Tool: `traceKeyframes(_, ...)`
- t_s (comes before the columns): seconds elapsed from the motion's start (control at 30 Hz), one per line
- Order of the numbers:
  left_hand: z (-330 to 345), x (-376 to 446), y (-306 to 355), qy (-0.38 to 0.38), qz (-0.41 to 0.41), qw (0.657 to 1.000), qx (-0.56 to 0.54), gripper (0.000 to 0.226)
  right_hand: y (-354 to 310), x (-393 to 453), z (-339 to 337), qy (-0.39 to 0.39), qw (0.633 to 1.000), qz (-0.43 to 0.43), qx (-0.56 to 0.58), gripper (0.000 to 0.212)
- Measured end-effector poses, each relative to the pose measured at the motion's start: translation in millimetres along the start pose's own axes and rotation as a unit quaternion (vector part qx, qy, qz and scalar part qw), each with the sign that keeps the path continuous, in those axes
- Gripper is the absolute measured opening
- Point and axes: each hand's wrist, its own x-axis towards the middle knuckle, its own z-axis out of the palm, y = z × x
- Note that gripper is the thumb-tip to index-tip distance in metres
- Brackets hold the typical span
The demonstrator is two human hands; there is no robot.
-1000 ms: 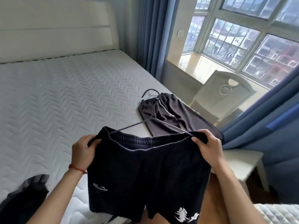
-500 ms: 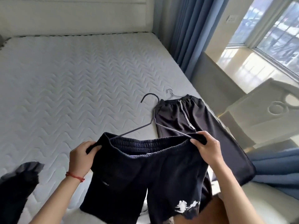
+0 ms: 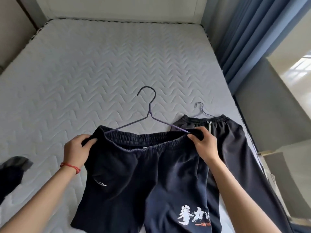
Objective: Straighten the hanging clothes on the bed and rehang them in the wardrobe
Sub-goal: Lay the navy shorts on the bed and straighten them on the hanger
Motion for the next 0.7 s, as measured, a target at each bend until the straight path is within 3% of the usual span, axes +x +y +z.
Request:
traceKeyframes(0.4,155,119,-59,-0.018,-0.009,1.000,0.010,0.021,106,125,107,-0.014,0.999,-0.012,-0.049,0.026)
traceKeyframes(0.7,226,165,-115,-0.021,-0.002,0.998,0.062,0.024,150,170,179,-0.049,0.996,0.018,-0.076,0.026)
